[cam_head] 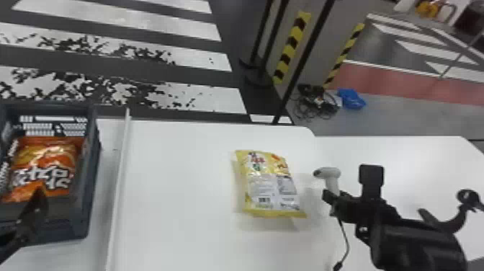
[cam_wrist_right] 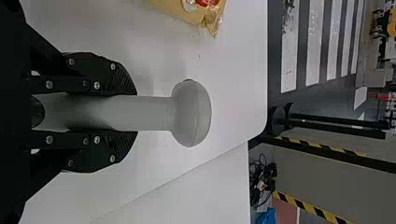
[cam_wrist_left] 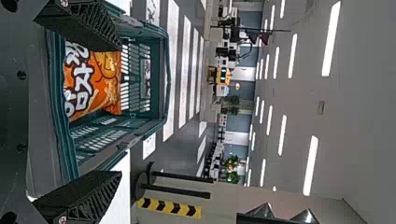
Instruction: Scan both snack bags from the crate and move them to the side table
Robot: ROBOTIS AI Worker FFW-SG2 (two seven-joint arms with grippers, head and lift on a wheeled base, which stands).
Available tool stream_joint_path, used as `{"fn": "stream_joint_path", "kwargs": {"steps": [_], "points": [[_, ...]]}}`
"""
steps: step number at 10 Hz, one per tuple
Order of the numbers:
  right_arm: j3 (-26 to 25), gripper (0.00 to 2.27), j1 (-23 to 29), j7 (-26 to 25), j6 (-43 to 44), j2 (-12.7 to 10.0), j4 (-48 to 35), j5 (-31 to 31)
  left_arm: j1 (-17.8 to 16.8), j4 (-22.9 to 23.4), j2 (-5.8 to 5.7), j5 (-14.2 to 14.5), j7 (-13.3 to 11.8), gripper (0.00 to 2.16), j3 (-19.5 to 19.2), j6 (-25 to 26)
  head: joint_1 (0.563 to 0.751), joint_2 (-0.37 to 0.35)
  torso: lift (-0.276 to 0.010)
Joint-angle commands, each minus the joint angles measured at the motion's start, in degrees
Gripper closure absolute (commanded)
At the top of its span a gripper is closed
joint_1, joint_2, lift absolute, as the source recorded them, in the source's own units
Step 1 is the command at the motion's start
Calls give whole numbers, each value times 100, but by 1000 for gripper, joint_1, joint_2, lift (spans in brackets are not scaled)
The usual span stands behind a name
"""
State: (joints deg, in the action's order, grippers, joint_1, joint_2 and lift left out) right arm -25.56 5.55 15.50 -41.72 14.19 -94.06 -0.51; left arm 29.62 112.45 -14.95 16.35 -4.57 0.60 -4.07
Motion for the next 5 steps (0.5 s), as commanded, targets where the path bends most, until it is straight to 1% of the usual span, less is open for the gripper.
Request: {"fn": "stream_joint_path", "kwargs": {"steps": [1, 3, 5], "points": [[-19, 2240, 227, -56, -307, -127, -596, -11, 0, 5, 1, 0, 0, 53, 28, -1, 695, -346, -99], [-37, 2240, 588, -109, -746, -285, -1404, -11, -26, 5, 1, 0, 8, 53, 46, -1, 695, -341, -99], [-28, 2240, 965, -109, -1168, -540, -2195, -11, -35, -4, 1, 0, 0, 53, 54, -1, 695, -330, -99]]}}
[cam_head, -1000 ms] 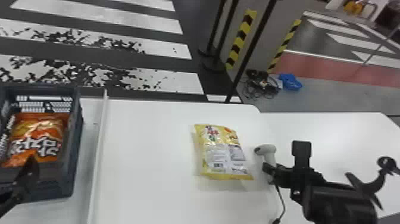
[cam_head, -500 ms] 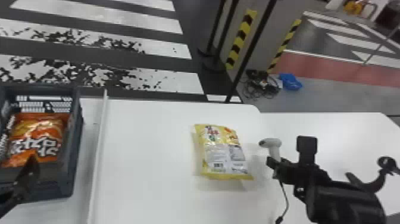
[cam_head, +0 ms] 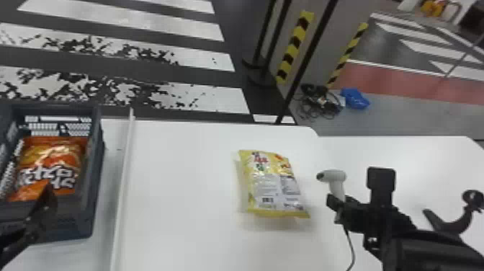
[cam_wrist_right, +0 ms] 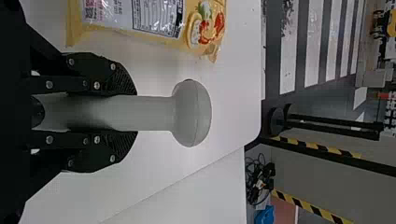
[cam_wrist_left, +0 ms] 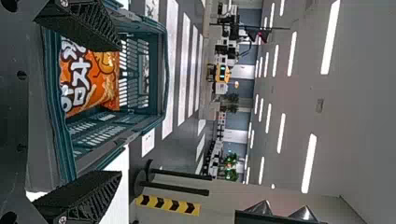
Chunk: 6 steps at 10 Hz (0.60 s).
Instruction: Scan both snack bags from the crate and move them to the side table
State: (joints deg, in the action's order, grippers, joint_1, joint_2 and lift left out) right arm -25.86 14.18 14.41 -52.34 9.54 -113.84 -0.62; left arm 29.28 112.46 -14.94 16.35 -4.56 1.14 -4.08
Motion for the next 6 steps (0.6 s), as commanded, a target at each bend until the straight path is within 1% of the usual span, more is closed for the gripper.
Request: {"fn": "stream_joint_path", "kwargs": {"steps": [1, 3, 5, 6], "points": [[64, 2240, 295, 0, -352, -172, -631, -8, -10, -5, 0, 0, -1, 53, 18, 0, 695, -322, -99], [266, 2240, 594, 0, -721, -374, -1299, -69, -10, -5, -9, 0, 7, 53, 26, 0, 695, -291, -99], [530, 2240, 779, 0, -1107, -523, -1703, -96, -10, -23, 0, 0, 7, 53, 18, 0, 695, -263, -99], [741, 2240, 875, -9, -1143, -594, -1844, -219, -10, -23, 0, 9, 7, 53, 18, 0, 695, -242, -99]]}}
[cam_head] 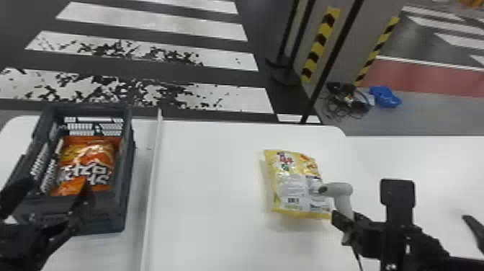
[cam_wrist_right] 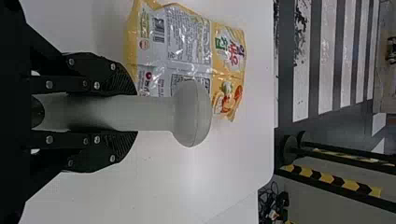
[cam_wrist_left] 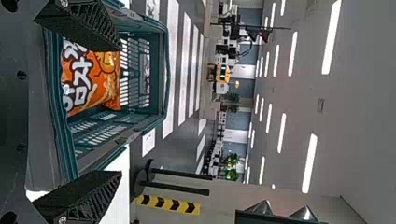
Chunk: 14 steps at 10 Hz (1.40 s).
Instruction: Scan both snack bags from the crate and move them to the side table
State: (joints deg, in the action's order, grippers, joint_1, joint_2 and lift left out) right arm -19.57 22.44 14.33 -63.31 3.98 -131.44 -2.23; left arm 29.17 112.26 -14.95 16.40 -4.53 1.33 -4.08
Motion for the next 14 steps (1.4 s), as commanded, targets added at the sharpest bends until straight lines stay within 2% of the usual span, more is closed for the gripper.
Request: {"fn": "stream_joint_path", "kwargs": {"steps": [1, 6, 14], "points": [[323, 2240, 120, -9, -46, -82, -163, -128, 1, -2, 1, 4, -4, 53, -1, 0, 695, -218, -99], [1008, 2240, 252, -141, -520, -284, -549, -515, 1, -2, 10, 4, -4, 56, -1, -18, 695, -123, -99], [1254, 2240, 147, -185, -696, -284, -488, -655, 1, -2, -8, 21, 5, 56, -1, -18, 695, -87, -99]]}}
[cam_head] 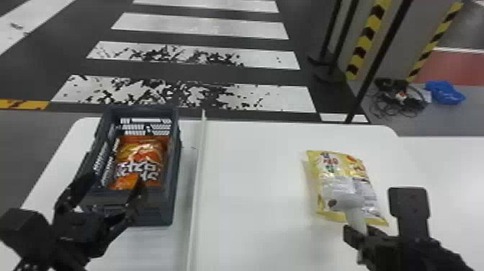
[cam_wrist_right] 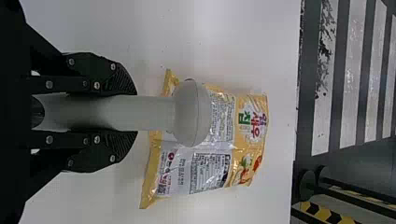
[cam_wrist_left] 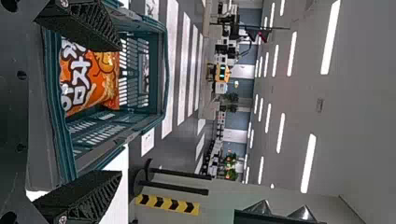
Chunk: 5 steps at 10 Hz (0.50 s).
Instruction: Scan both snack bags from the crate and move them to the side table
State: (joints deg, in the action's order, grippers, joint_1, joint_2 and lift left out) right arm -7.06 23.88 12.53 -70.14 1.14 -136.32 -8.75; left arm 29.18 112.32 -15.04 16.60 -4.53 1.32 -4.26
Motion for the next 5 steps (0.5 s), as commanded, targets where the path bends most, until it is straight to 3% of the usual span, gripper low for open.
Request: {"fn": "stream_joint_path", "kwargs": {"steps": [1, 5], "points": [[3, 2240, 3, 4, 5, 0, 9, -4, 0, -8, 1, 1, -4, 56, 0, 0, 695, -87, -99], [-76, 2240, 3, 4, 163, 9, -26, 22, 0, -8, 1, 1, 5, 60, 0, 0, 695, -86, -99]]}}
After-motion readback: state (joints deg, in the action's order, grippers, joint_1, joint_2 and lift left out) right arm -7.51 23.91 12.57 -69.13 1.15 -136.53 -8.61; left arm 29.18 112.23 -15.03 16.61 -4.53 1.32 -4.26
